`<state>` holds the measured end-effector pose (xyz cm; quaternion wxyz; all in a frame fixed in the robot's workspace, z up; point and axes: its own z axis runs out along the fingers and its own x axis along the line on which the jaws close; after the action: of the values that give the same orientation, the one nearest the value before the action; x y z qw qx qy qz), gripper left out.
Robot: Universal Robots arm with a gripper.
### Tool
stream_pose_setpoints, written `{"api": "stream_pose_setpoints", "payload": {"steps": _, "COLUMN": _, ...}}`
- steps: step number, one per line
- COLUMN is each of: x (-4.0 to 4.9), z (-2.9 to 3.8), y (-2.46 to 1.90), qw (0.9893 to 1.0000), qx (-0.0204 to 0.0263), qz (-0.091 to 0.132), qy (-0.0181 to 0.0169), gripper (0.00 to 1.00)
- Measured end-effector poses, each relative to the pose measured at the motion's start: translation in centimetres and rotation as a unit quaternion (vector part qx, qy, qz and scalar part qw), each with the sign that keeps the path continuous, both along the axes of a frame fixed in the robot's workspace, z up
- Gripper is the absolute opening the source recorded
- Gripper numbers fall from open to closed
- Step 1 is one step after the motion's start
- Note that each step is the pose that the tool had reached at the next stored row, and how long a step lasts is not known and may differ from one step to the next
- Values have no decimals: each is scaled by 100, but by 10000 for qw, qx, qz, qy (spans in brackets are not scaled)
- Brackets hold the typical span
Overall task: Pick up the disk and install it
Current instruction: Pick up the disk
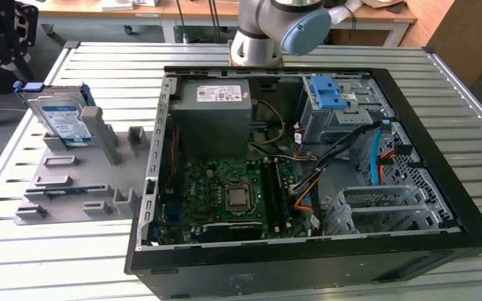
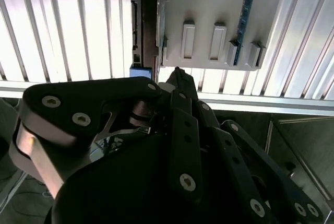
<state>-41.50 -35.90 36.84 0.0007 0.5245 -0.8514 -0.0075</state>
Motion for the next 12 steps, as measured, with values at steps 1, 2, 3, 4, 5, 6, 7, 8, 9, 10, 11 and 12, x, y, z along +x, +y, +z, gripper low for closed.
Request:
{"api": "stream_pose_setpoints", "payload": {"steps": 1, "x": 0, "z": -2, "y": 46, "qw": 10000, "qx": -1, "qz": 1, "qy": 2, "gripper": 11}}
{"api": "stream_pose_setpoints", "payload": {"steps": 2, "x": 0, "z": -9, "y": 91, "qw": 10000, "qx": 0, "qz": 1, "qy": 1, "gripper": 11}}
{"api": "stream_pose_setpoints", "payload": {"steps": 3, "x": 0, "z": -15, "y": 136, "qw": 10000, "qx": 0, "qz": 1, "qy": 0, "gripper": 11}}
{"api": "stream_pose_setpoints", "payload": {"steps": 4, "x": -2, "z": -23, "y": 176, "qw": 10000, "qx": 0, "qz": 1, "qy": 0, "gripper": 11}}
{"api": "stream_pose_setpoints", "payload": {"steps": 5, "x": -7, "z": -31, "y": 192, "qw": 10000, "qx": 0, "qz": 16, "qy": -3, "gripper": 11}}
{"api": "stream_pose_setpoints", "payload": {"steps": 6, "x": -7, "z": -39, "y": 193, "qw": 10000, "qx": 0, "qz": 80, "qy": -4, "gripper": 11}}
{"api": "stream_pose_setpoints", "payload": {"steps": 7, "x": -7, "z": -47, "y": 193, "qw": 9999, "qx": 0, "qz": 163, "qy": -4, "gripper": 11}}
{"api": "stream_pose_setpoints", "payload": {"steps": 8, "x": -7, "z": -56, "y": 193, "qw": 9997, "qx": 0, "qz": 262, "qy": -4, "gripper": 11}}
{"api": "stream_pose_setpoints", "payload": {"steps": 9, "x": -7, "z": -65, "y": 194, "qw": 9994, "qx": 0, "qz": 351, "qy": -4, "gripper": 11}}
{"api": "stream_pose_setpoints", "payload": {"steps": 10, "x": -7, "z": -75, "y": 194, "qw": 9990, "qx": 0, "qz": 441, "qy": -4, "gripper": 11}}
{"api": "stream_pose_setpoints", "payload": {"steps": 11, "x": -7, "z": -84, "y": 194, "qw": 9986, "qx": 0, "qz": 531, "qy": -3, "gripper": 11}}
{"api": "stream_pose_setpoints", "payload": {"steps": 12, "x": -7, "z": -93, "y": 194, "qw": 9981, "qx": 0, "qz": 621, "qy": -4, "gripper": 11}}
